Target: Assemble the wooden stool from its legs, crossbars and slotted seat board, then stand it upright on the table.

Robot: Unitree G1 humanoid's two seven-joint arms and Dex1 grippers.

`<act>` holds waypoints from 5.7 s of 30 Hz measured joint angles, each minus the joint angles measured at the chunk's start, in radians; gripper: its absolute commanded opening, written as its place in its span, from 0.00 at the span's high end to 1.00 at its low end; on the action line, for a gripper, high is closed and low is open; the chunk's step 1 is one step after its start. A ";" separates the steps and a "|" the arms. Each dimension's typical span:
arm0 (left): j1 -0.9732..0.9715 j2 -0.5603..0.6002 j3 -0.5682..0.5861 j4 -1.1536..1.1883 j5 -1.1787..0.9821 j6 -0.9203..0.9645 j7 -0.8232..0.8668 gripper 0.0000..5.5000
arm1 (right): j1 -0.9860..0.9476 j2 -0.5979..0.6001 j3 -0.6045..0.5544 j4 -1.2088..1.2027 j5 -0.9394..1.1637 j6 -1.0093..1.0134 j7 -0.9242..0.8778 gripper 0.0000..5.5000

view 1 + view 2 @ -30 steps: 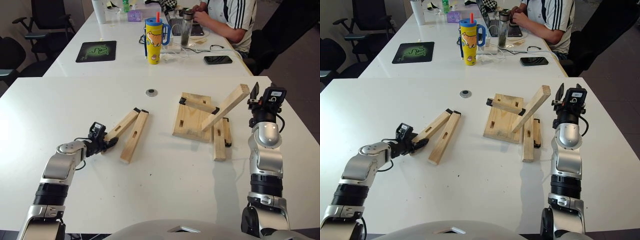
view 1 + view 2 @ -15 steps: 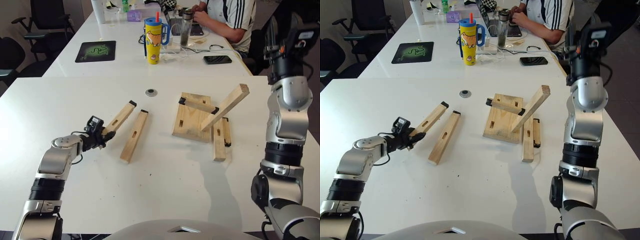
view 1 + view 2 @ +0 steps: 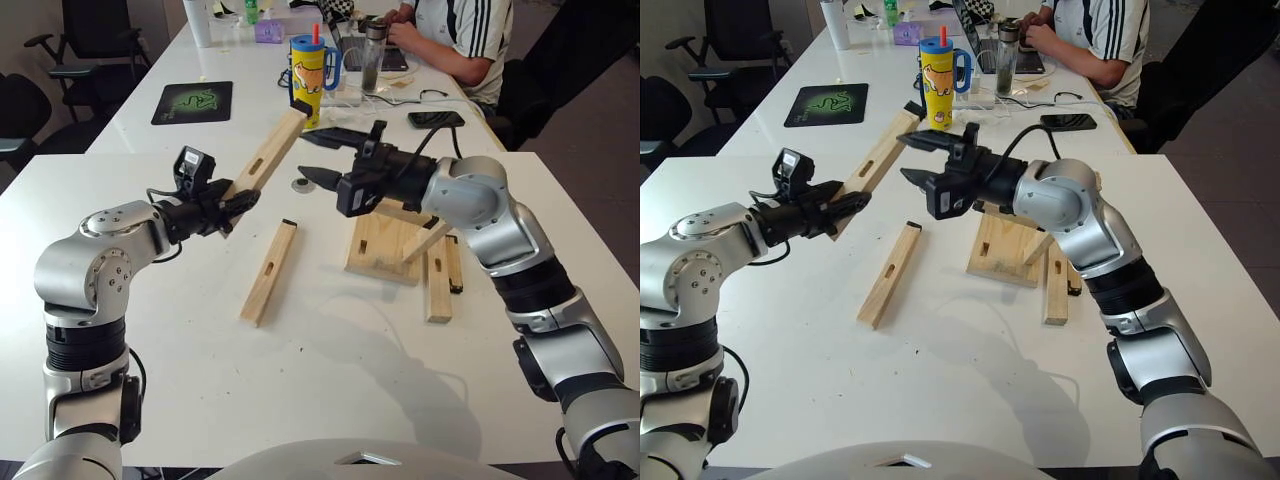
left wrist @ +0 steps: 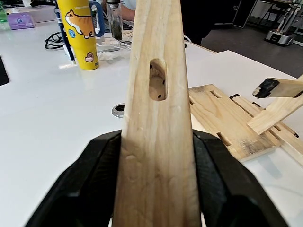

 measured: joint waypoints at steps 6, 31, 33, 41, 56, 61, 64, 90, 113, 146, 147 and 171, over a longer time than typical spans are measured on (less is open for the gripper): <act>-0.010 0.010 0.005 -0.033 -0.044 0.044 0.001 0.62 | -0.002 0.017 0.036 0.114 -0.166 -0.018 -0.073 0.55; -0.034 -0.060 -0.004 -0.089 -0.111 0.115 0.112 0.62 | -0.226 0.182 0.124 0.470 -0.488 0.059 -0.455 0.65; -0.035 -0.065 0.001 -0.089 -0.118 0.117 0.117 0.62 | -0.228 0.182 0.127 0.477 -0.488 0.054 -0.459 0.71; -0.038 -0.068 0.013 -0.089 -0.140 0.129 0.120 0.62 | -0.244 0.173 0.135 0.510 -0.489 0.016 -0.460 0.77; -0.037 -0.126 0.110 -0.132 -0.220 0.075 0.164 0.44 | -0.323 0.167 0.137 0.624 -0.488 -0.032 -0.475 0.81; -0.091 -0.192 0.321 -0.056 -0.287 0.009 0.286 0.44 | -0.391 0.169 0.134 0.692 -0.485 -0.028 -0.501 0.81; -0.153 -0.236 0.473 0.009 -0.380 -0.033 0.397 0.44 | -0.408 0.170 0.123 0.728 -0.476 -0.001 -0.519 0.81; -0.186 -0.661 0.058 0.069 -0.259 -0.424 0.720 0.44 | -0.415 0.473 -0.187 0.801 -0.048 0.425 -0.697 0.81; -0.351 -0.658 0.077 0.197 -0.267 -0.564 0.785 0.44 | -0.362 0.531 -0.201 0.816 -0.004 0.433 -0.799 0.81; -0.368 -0.659 0.048 0.180 -0.376 -0.600 0.838 0.44 | -0.363 0.548 -0.216 0.859 0.032 0.417 -0.832 0.81; -0.369 -0.658 0.048 0.186 -0.365 -0.604 0.838 0.44 | -0.363 0.548 -0.214 0.857 0.031 0.413 -0.833 0.81; -0.389 -0.648 0.035 0.224 -0.138 -0.696 0.862 0.73 | -0.331 0.563 -0.141 0.747 -0.046 0.387 -0.890 0.81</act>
